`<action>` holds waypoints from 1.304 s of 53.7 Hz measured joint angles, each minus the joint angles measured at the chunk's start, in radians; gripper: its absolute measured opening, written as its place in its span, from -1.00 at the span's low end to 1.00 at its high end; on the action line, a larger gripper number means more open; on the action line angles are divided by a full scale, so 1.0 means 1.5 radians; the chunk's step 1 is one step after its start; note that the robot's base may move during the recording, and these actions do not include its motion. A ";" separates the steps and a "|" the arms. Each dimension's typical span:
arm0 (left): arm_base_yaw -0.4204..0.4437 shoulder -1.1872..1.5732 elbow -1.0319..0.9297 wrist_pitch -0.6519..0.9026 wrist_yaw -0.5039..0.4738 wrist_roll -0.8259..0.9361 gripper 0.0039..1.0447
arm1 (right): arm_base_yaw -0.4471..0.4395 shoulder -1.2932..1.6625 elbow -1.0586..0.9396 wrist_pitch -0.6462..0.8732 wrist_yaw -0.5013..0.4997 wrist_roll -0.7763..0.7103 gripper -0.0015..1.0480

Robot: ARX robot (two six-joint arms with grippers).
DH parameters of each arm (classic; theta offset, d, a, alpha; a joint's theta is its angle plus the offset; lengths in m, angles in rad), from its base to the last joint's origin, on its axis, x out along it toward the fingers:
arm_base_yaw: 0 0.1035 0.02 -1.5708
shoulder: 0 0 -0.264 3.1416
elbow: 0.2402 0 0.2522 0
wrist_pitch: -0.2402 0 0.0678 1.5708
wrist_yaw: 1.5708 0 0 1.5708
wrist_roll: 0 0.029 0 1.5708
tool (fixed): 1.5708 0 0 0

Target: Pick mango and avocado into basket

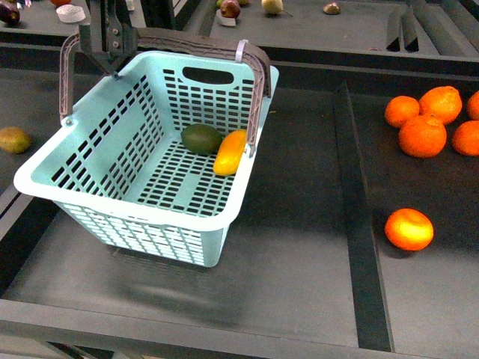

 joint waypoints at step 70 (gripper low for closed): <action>0.187 -0.694 -0.745 0.395 0.150 1.064 -0.74 | 0.000 0.000 0.000 0.000 0.000 0.000 0.85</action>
